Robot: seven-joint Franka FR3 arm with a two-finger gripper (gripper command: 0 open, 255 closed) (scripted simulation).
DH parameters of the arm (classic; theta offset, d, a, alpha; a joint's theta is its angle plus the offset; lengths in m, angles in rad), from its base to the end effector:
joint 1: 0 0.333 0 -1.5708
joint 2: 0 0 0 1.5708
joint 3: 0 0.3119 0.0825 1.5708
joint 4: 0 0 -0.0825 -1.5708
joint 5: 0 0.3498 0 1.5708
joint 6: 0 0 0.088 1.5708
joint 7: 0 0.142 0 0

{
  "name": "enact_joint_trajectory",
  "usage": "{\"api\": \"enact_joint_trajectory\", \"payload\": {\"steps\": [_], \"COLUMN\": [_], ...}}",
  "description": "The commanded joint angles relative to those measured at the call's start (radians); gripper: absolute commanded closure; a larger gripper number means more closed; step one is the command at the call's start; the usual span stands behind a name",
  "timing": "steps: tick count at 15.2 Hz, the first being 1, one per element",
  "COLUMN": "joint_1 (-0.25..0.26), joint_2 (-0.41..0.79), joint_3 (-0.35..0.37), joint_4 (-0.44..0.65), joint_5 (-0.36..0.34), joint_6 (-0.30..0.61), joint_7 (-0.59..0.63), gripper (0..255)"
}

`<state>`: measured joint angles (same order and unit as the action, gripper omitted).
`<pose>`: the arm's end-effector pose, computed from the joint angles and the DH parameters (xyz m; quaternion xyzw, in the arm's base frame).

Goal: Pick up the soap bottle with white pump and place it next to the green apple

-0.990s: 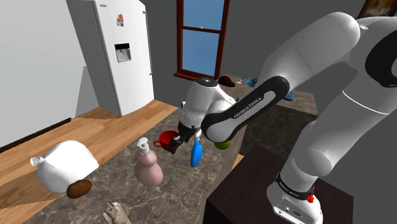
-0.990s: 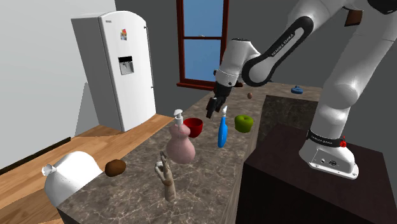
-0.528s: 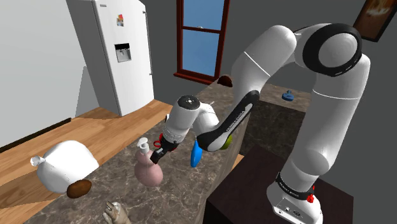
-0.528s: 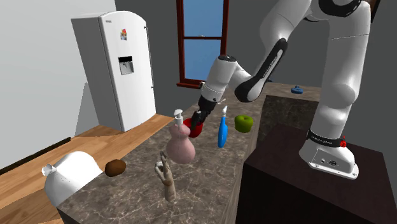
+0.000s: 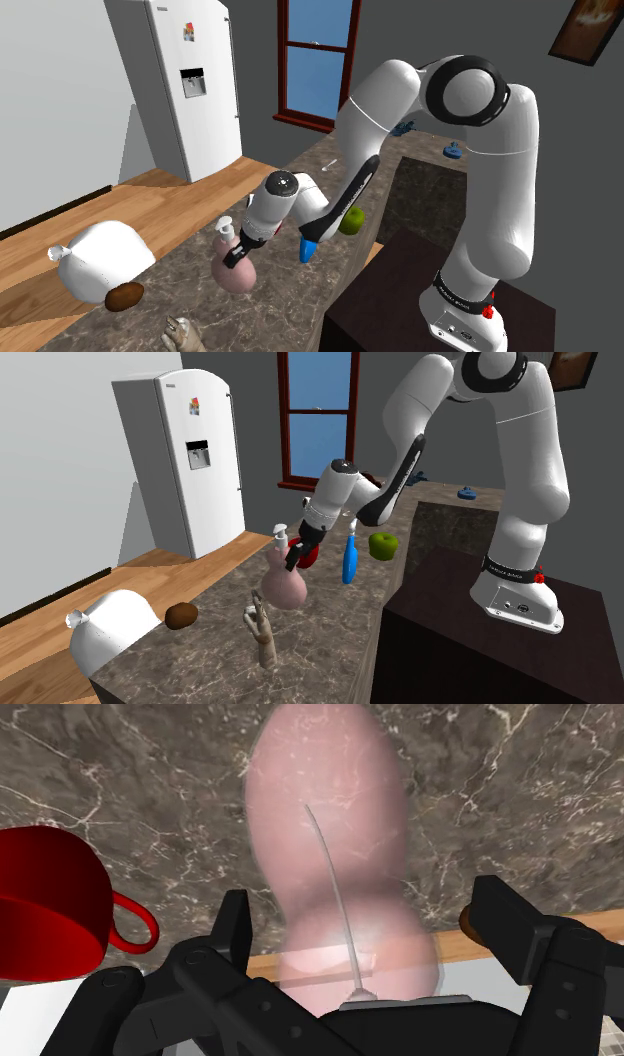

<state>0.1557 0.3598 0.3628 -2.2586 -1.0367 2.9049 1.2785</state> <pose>0.4451 0.3081 0.2280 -0.9740 -0.0843 -0.2065 0.0405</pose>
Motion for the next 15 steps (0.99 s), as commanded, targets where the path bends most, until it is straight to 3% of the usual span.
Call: {"api": "enact_joint_trajectory", "payload": {"steps": [1, 10, 11, 15], "joint_1": [0.021, 0.026, 0.026, 0.026], "joint_2": [0.037, 0.046, 0.046, 0.046], "joint_3": [-0.027, -0.033, -0.033, -0.033], "joint_4": [0.027, 0.034, 0.034, 0.034], "joint_5": [-0.044, -0.053, -0.053, -0.053], "joint_6": [0.007, 0.009, 0.009, 0.008], "joint_7": [0.035, 0.042, 0.042, 0.042], "gripper": [0, 0, 255, 255]}}
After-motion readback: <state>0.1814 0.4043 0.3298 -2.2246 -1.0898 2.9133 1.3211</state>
